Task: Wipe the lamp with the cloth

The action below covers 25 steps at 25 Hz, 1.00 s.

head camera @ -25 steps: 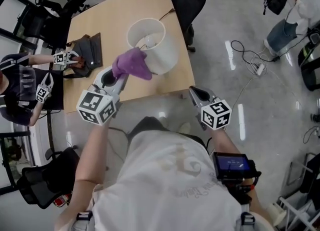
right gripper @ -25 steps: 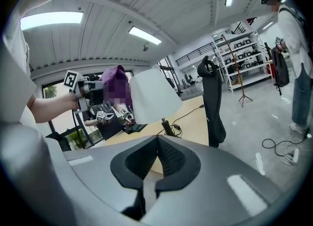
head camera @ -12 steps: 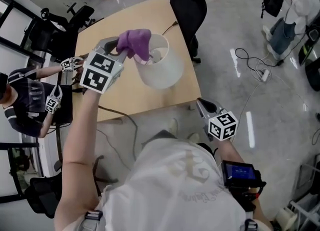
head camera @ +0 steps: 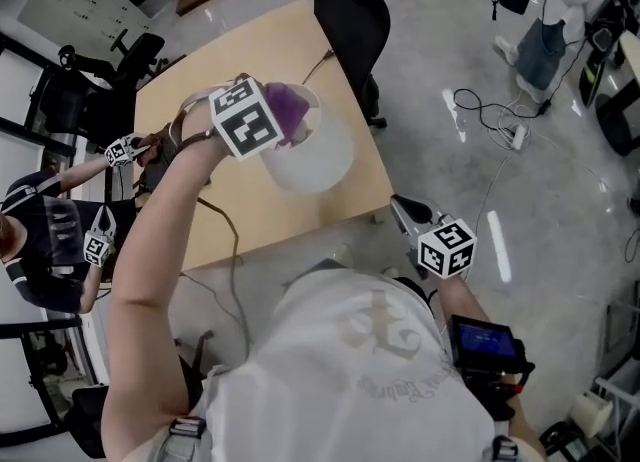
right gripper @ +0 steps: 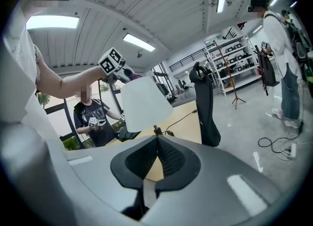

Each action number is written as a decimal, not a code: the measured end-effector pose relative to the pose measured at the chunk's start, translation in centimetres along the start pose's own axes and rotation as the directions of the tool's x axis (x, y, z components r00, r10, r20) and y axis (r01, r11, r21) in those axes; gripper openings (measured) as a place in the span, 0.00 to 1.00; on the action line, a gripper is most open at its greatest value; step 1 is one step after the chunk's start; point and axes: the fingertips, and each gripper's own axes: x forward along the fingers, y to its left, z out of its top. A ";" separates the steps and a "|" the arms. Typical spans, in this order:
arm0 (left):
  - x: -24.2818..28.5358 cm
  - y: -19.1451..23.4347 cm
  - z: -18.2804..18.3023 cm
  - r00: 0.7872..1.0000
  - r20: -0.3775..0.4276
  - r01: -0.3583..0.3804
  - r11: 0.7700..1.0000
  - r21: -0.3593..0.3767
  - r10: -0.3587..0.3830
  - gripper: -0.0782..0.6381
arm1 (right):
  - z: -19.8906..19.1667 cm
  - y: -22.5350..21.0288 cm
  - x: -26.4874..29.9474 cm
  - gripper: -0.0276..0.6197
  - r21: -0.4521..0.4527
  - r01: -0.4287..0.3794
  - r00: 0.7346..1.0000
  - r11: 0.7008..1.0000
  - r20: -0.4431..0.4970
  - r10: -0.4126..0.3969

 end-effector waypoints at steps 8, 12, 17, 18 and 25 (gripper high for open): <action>1.7 -3.7 3.9 0.997 0.052 0.049 0.972 0.232 -0.062 0.21 | 0.6 -1.0 0.9 0.06 0.000 0.020 1.000 1.000 0.007 -0.020; 0.3 -5.3 4.0 0.960 0.067 0.248 0.937 0.245 -0.272 0.21 | 0.9 -1.4 1.5 0.06 0.010 0.021 1.000 1.000 -0.006 -0.021; 0.4 -4.5 0.3 0.960 -0.097 0.281 0.906 0.317 -0.264 0.21 | 1.1 -0.6 2.5 0.06 0.001 0.014 1.000 1.000 -0.019 -0.014; 0.6 -4.4 0.2 0.961 -0.112 0.276 0.907 0.316 -0.253 0.21 | 1.1 -0.6 2.5 0.06 0.001 0.015 1.000 1.000 -0.020 -0.015; -0.5 1.2 2.7 0.998 0.038 0.042 0.985 0.170 -0.049 0.21 | 2.5 -0.7 4.0 0.06 -0.024 0.010 1.000 1.000 -0.006 -0.010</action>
